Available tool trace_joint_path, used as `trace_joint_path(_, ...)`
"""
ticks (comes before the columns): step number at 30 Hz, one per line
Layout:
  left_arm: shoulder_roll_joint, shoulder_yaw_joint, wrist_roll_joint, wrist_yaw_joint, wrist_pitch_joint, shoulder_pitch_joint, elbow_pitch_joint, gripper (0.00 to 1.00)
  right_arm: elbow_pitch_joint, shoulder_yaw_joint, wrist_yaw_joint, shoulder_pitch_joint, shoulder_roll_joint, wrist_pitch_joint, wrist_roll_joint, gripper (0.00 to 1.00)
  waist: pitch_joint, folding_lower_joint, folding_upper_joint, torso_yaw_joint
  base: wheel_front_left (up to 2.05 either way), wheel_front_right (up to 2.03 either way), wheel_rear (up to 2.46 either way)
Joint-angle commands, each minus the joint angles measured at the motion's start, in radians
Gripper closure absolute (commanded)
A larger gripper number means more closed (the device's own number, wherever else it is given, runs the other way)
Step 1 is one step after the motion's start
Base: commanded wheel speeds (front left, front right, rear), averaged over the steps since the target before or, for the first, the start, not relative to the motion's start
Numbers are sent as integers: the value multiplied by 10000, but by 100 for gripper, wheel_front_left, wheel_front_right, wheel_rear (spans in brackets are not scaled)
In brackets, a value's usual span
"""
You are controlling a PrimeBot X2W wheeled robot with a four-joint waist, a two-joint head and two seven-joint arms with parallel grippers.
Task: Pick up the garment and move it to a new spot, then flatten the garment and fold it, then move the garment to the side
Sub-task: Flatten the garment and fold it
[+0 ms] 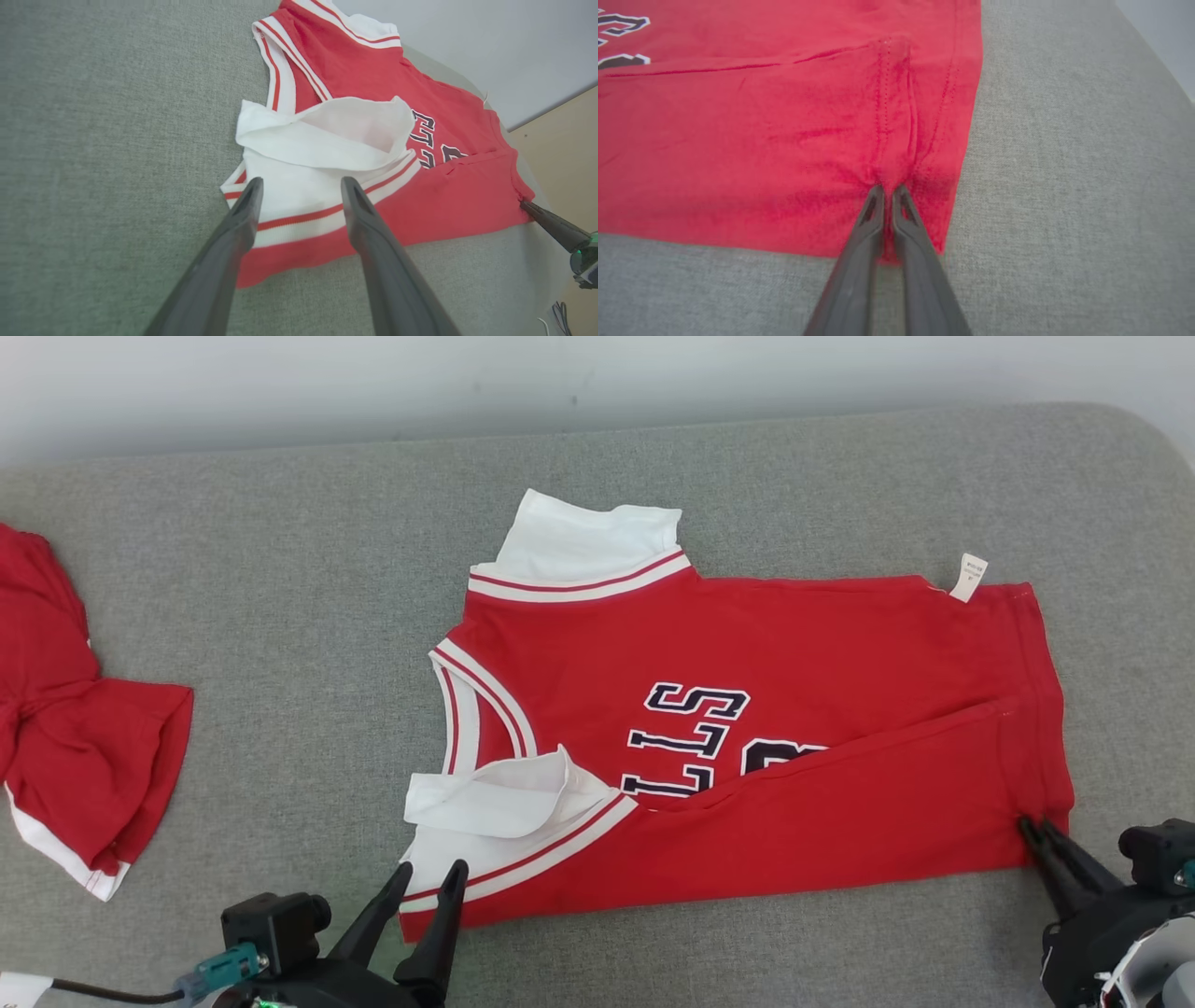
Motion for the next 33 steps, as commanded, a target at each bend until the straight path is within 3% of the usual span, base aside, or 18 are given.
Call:
trace_joint_path(1,71,18,156,52,8,-127,-62,14,121,-25,-21,-131,-15,-115,-84,100,-1,-1,0,6,0,0,0)
trace_joint_path(12,78,163,-77,126,-172,266,-110,22,-323,-928,-21,1299,-733,-267,51,100,-260,-1,0,-246,0,0,0)
trace_joint_path(16,43,127,-254,76,-38,315,-97,22,-724,-1206,-21,1731,-647,-139,135,100,-319,-1,0,-382,0,0,0)
trace_joint_path(17,59,82,-263,74,51,316,-90,20,-788,-1304,-21,1758,-591,-160,109,93,-321,-1,0,-399,0,0,0)
trace_joint_path(18,99,6,-279,68,185,317,-75,20,-849,-1369,-21,1791,-536,-194,50,7,-322,-1,0,-416,0,0,0)
trace_joint_path(19,106,-91,-349,58,387,323,-84,15,-919,-1469,-21,1856,-383,-231,-24,0,-312,-1,0,-442,0,0,0)
trace_joint_path(24,-10,-210,-437,262,713,218,142,0,-1000,-1708,-21,1929,-201,-229,-200,0,-246,-1,0,-446,0,0,0)
trace_joint_path(28,-102,-341,-326,559,1033,-32,524,0,-995,-1796,-21,1812,-42,-164,-277,0,-114,-1,0,-478,0,0,0)
trace_joint_path(33,-315,-554,-287,525,1294,-394,1018,0,-899,-1506,-21,1404,175,68,-299,0,58,-1,0,-468,0,0,0)
